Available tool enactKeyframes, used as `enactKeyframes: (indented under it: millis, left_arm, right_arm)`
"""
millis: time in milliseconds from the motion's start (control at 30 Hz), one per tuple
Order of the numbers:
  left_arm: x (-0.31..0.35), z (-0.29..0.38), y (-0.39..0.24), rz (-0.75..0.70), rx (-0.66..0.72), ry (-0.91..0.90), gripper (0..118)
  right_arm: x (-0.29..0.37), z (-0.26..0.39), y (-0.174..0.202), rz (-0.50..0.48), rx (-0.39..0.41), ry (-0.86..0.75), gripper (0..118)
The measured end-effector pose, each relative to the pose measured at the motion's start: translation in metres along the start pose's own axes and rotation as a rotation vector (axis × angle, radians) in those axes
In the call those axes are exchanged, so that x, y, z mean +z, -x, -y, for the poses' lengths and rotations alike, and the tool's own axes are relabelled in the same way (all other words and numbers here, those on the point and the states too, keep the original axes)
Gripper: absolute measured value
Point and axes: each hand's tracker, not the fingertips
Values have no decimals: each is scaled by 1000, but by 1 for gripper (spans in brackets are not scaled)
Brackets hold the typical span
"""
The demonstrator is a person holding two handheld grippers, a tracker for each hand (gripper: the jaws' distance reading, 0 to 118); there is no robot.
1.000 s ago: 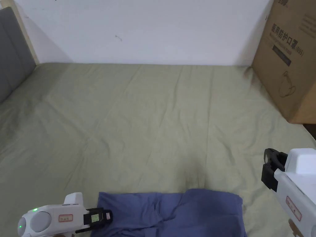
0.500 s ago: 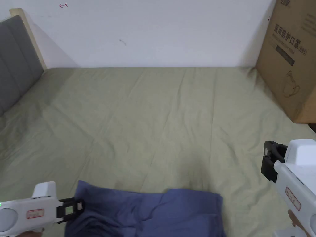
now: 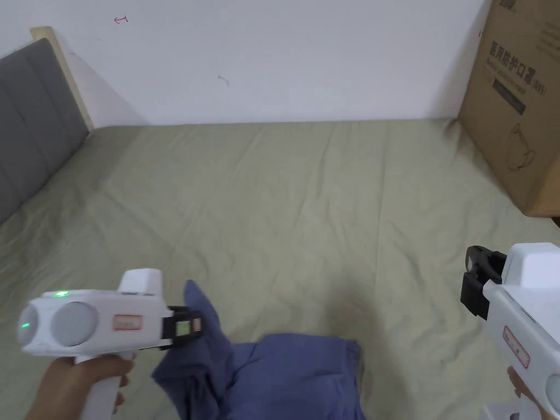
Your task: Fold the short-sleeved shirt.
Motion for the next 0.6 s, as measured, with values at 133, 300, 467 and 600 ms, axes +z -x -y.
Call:
enactKeyframes:
  millis: [133,300,467,600]
  left_arm:
    - [-44,-6,-66,50,-74,56,8]
    - [-126,10,-120,14,-169,196,8]
    - [-199,43,-151,-39,-219,325,9]
    - [-219,53,-162,-77,-244,341,12]
  right_arm:
    - [6,3,-12,16,-15,-4,0]
    - [15,9,-28,45,-26,6,0]
    - [23,13,-44,86,-33,14,0]
    - [29,15,-53,110,-32,16,0]
